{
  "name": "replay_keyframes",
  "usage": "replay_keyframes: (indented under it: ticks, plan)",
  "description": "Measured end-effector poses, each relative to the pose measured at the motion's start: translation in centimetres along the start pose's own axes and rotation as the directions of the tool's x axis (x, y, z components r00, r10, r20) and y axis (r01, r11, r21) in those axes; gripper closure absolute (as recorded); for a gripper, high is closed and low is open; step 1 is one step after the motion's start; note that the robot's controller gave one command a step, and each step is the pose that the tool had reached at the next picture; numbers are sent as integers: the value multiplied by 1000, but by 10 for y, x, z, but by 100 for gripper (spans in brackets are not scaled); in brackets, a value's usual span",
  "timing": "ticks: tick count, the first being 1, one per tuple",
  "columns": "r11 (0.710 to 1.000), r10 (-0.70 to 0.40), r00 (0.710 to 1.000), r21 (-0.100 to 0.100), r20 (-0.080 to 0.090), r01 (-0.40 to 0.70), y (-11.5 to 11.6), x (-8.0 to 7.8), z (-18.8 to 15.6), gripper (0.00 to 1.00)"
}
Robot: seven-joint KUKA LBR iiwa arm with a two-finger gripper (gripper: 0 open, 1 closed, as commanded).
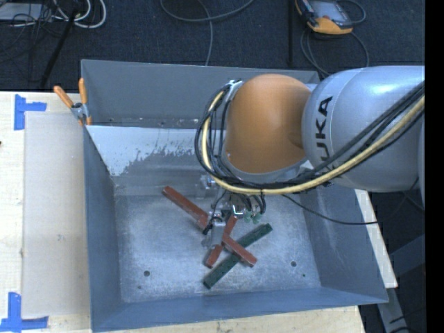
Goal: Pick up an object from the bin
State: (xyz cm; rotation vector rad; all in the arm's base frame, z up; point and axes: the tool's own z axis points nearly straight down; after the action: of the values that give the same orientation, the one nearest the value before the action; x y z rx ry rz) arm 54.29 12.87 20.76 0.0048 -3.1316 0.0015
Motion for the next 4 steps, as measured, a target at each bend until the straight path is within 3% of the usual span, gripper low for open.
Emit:
replay_keyframes:
  ticks: [1, 2, 3, 4]
  plan:
    - [1000, 14, 1000, 1, 12, -14, -49, -82, 66, 0]
    - [994, 107, 994, -2, 0, -107, -29, -63, 139, 0]
    - [994, 111, 994, -7, 16, -111, -29, -68, 132, 100]
    - [996, 90, 996, -5, 17, -90, -12, -56, 11, 100]
